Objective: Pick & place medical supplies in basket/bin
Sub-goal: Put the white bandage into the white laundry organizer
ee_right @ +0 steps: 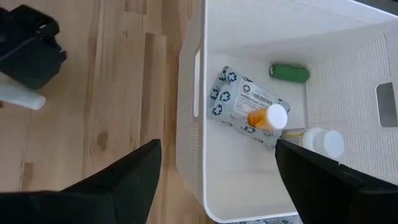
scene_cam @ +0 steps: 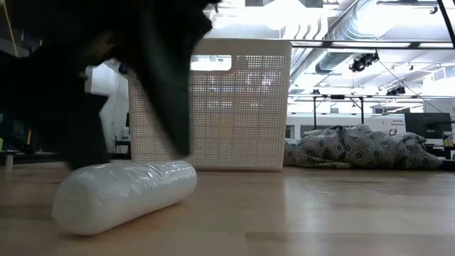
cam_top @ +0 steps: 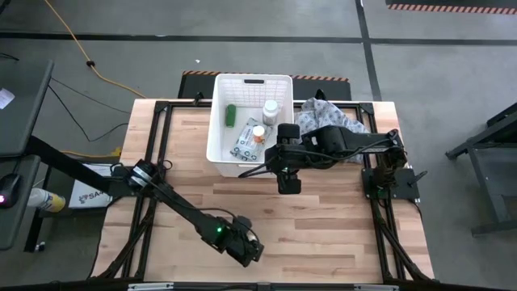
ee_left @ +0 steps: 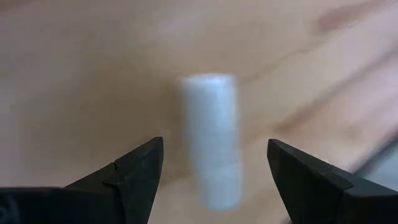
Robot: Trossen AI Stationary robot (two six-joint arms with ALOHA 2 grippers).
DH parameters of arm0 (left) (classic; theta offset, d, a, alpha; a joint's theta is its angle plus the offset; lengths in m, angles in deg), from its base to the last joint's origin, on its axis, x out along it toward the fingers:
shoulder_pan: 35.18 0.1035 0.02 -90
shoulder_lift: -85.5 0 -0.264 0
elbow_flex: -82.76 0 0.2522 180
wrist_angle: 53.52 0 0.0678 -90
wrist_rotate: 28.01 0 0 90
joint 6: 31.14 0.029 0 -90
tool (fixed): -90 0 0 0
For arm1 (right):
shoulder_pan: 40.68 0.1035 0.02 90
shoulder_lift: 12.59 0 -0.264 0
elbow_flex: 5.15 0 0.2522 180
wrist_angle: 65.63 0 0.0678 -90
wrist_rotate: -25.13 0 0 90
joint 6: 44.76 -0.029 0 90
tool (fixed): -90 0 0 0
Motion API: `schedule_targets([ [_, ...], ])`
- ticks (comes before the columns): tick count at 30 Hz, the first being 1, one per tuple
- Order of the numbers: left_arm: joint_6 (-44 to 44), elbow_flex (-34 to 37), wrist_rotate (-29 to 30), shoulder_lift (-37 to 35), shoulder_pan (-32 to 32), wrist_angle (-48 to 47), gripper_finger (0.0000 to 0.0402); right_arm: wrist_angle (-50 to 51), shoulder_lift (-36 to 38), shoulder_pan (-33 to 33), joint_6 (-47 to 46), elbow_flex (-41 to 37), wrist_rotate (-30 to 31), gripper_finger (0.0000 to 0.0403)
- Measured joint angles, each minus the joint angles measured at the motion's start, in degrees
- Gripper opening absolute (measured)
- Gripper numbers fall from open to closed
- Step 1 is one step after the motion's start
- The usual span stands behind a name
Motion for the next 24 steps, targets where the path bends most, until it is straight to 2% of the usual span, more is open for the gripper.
schedule_targets([
  [5,-0.7,-0.2,-2.7,2.1,0.3,1.4,0.0319,-0.2,0.0,0.0,0.4,0.0,-0.2,0.0304],
  [13,-2.0,-0.5,-3.3,2.8,0.8,0.9,0.0313,-0.8,0.0,0.0,0.8,0.0,-0.5,0.0304],
  [24,-1.5,-0.3,-3.0,2.9,1.1,-0.6,0.0202,-0.9,0.0,0.0,1.1,0.0,-0.5,0.0304],
])
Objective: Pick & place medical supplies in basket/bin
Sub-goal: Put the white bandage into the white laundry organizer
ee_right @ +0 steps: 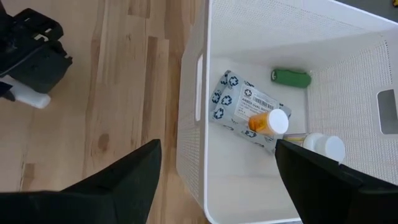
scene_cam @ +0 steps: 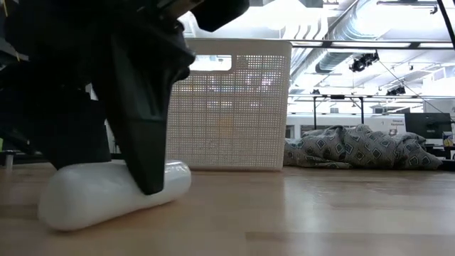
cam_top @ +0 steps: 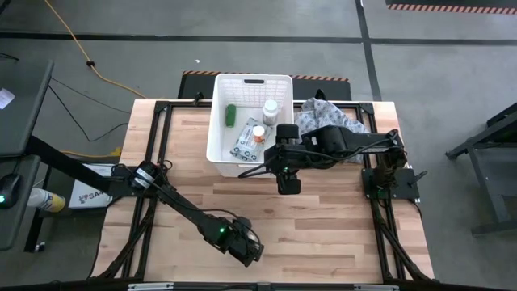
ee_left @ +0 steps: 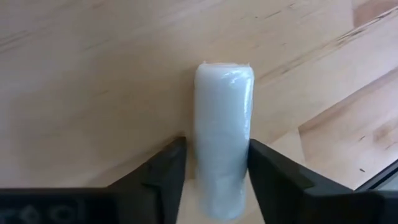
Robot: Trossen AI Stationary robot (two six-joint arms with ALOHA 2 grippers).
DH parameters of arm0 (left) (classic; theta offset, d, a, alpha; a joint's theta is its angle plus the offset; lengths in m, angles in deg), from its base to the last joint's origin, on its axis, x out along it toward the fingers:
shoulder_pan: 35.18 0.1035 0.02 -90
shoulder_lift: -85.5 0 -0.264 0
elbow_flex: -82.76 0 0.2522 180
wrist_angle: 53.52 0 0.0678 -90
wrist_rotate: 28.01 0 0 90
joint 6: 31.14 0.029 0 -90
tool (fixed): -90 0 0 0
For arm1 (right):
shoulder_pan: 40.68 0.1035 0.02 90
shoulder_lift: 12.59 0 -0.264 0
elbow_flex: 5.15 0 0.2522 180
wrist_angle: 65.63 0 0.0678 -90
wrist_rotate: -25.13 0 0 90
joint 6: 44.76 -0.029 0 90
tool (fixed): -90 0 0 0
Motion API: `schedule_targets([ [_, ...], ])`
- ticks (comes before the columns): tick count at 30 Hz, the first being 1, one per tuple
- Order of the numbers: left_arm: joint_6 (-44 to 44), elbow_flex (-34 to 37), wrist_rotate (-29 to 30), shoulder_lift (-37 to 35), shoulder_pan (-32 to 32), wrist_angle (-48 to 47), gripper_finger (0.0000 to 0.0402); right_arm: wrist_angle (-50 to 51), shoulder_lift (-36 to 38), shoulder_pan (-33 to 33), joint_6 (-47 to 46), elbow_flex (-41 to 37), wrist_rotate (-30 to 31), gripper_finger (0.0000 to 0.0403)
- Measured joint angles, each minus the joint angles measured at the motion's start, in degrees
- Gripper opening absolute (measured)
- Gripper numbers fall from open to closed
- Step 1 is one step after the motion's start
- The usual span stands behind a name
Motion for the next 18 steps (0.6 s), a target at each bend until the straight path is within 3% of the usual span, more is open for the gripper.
schedule_targets([
  [10,0.5,-2.7,3.0,0.1,0.0,-3.2,0.0126,0.0,0.0,0.0,0.1,0.0,0.0,0.0304],
  [18,3.0,-7.6,5.3,-0.1,0.0,-9.6,0.0122,0.2,0.0,0.0,0.1,0.0,0.1,0.0304],
])
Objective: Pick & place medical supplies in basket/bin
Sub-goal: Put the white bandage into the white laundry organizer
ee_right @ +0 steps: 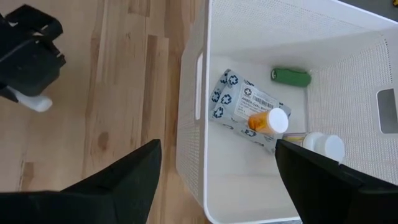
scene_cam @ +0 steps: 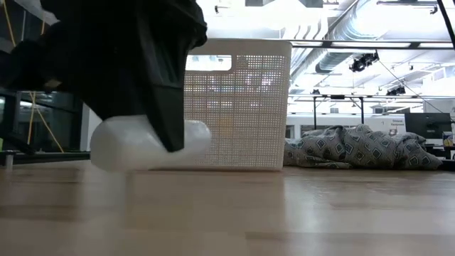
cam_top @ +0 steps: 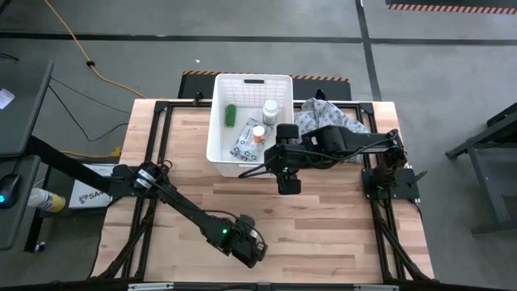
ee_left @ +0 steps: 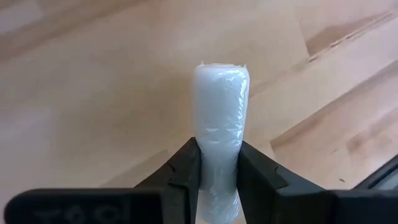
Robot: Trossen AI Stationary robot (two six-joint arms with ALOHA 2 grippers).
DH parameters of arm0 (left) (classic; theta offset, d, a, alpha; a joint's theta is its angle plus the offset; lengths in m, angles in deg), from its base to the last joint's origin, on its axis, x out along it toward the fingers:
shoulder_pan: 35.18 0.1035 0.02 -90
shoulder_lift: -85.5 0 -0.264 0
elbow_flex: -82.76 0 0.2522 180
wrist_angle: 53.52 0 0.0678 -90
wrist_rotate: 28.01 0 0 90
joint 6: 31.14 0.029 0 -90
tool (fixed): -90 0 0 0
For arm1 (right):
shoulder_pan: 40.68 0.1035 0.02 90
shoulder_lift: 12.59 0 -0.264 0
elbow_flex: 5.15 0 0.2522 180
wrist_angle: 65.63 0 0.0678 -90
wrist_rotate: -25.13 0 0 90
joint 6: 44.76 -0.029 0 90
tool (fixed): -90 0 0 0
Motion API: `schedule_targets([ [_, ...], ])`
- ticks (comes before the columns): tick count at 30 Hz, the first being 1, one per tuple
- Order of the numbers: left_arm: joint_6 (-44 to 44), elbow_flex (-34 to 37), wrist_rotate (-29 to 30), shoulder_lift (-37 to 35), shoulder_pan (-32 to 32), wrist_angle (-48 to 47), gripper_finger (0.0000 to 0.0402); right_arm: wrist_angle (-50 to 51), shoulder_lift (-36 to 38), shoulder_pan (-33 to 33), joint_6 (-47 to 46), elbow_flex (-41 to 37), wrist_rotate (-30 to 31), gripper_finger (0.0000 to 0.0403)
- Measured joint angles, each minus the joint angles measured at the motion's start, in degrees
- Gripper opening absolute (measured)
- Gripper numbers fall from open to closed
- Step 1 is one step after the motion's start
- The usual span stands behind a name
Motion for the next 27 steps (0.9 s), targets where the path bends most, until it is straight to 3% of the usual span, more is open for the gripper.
schedule_targets([
  [5,0.0,-2.0,0.2,0.0,0.1,-4.5,0.012,0.6,0.0,0.0,-0.2,0.0,0.0,0.0304],
  [27,0.4,-5.4,-0.8,-0.2,-0.1,-8.8,0.0126,2.5,0.0,0.0,-0.5,0.0,-0.2,0.0304],
])
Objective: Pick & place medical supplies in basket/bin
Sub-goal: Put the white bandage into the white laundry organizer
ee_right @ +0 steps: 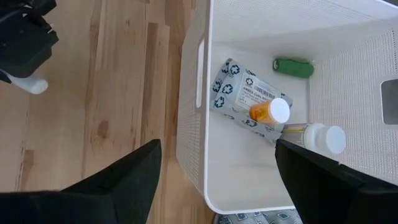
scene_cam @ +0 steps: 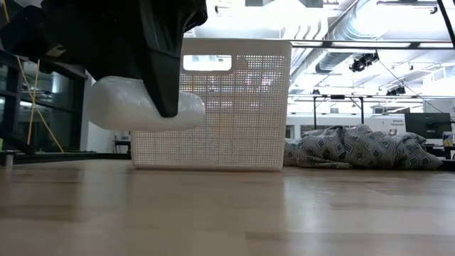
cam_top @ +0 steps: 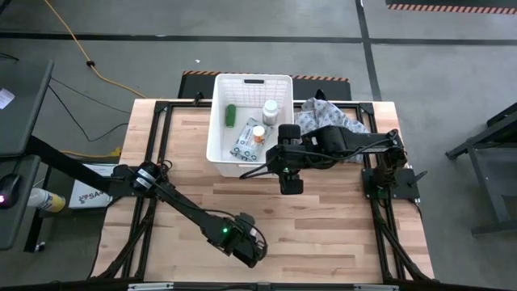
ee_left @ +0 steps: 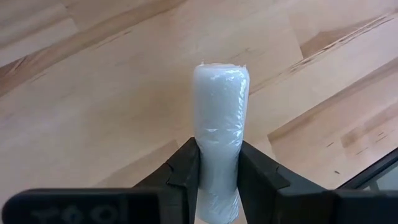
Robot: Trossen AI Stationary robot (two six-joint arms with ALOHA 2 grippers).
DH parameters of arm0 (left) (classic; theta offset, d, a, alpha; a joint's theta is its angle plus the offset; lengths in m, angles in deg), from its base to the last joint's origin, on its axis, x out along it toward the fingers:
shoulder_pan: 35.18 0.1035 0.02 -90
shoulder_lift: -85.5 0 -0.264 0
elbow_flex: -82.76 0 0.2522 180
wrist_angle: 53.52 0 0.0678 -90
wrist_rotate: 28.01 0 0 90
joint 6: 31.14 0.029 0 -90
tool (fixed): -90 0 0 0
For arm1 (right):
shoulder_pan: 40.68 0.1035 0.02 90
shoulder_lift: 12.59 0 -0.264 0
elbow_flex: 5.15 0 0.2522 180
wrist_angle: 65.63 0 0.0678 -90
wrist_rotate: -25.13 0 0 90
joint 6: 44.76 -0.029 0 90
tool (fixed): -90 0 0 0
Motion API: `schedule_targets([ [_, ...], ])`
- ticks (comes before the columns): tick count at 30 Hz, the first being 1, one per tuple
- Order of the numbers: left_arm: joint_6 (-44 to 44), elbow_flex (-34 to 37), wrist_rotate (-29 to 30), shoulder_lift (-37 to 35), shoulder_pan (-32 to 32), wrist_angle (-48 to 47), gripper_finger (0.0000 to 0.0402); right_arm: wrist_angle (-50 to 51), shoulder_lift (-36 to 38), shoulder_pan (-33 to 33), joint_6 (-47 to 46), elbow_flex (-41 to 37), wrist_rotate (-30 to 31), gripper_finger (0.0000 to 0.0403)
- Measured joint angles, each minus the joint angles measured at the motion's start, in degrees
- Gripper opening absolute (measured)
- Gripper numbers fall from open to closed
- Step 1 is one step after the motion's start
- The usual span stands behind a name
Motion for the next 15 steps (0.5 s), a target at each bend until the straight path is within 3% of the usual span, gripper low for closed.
schedule_targets([
  [15,0.0,0.0,-1.0,-0.1,0.0,0.0,0.0128,0.0,0.0,0.0,0.5,0.0,0.0,0.0304],
])
